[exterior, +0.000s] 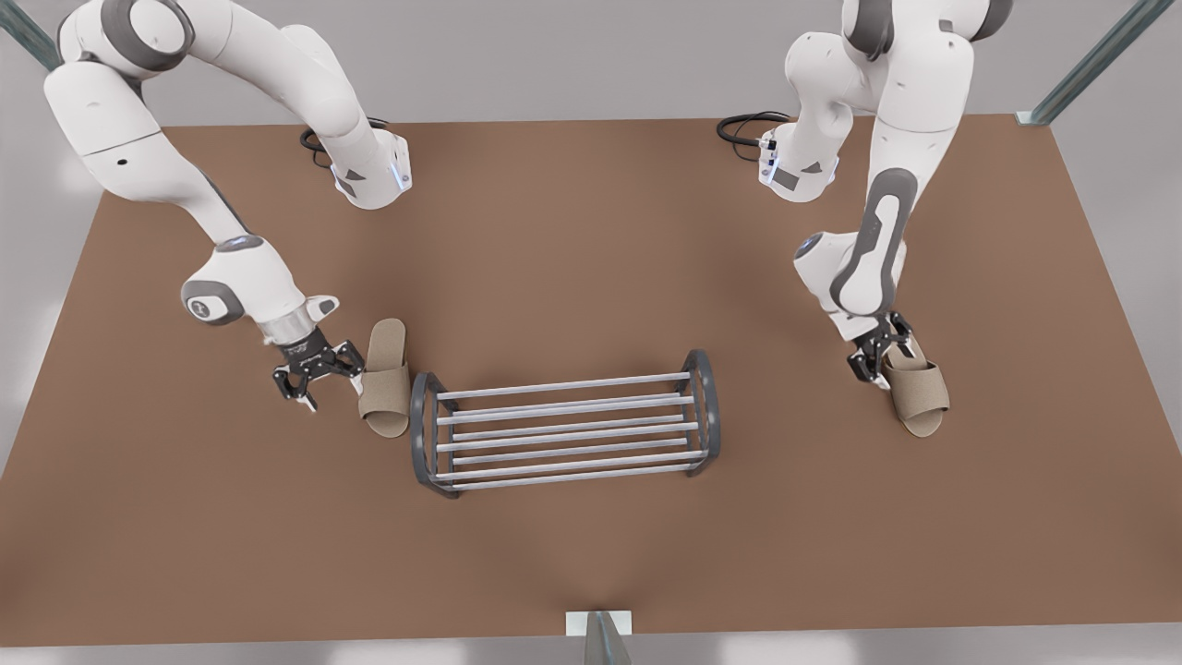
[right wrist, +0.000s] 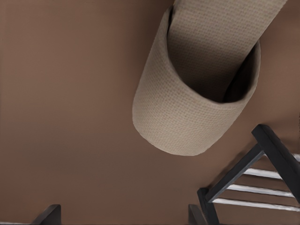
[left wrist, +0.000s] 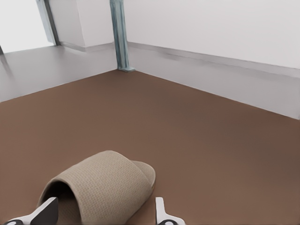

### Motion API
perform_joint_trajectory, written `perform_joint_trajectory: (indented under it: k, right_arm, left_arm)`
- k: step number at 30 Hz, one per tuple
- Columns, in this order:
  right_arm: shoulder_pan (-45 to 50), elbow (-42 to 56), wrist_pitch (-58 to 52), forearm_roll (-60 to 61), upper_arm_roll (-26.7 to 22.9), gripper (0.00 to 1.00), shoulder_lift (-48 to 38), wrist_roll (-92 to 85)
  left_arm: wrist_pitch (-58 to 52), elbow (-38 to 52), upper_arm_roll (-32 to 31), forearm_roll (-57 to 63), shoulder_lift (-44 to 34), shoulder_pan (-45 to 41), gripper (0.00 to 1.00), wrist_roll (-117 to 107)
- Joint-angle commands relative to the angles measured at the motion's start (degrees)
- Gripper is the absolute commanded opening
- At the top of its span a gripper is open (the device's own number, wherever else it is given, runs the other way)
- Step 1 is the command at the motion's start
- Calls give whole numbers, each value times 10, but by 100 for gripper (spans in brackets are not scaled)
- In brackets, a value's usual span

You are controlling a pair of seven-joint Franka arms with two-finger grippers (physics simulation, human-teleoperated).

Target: Place the right shoe on the shoe rack with the right arm, and place the left shoe on the shoe rack with the left arm

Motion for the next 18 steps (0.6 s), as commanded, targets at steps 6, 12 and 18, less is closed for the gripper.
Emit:
perform_joint_trajectory:
  k: [6, 12, 18]
  right_arm:
    - [-81, -8, 91, -89, -7, 100, -1, -336]
    - [-65, 43, 91, -105, -51, 100, 9, -341]
    - [-40, 44, 92, -105, -70, 100, 45, -308]
  left_arm:
    - [-2, -15, 0, 122, 18, 1, 100, -358]
    - [-12, -12, 17, 125, 51, 4, 100, -306]
    - [-11, 27, 17, 125, 90, 5, 100, -306]
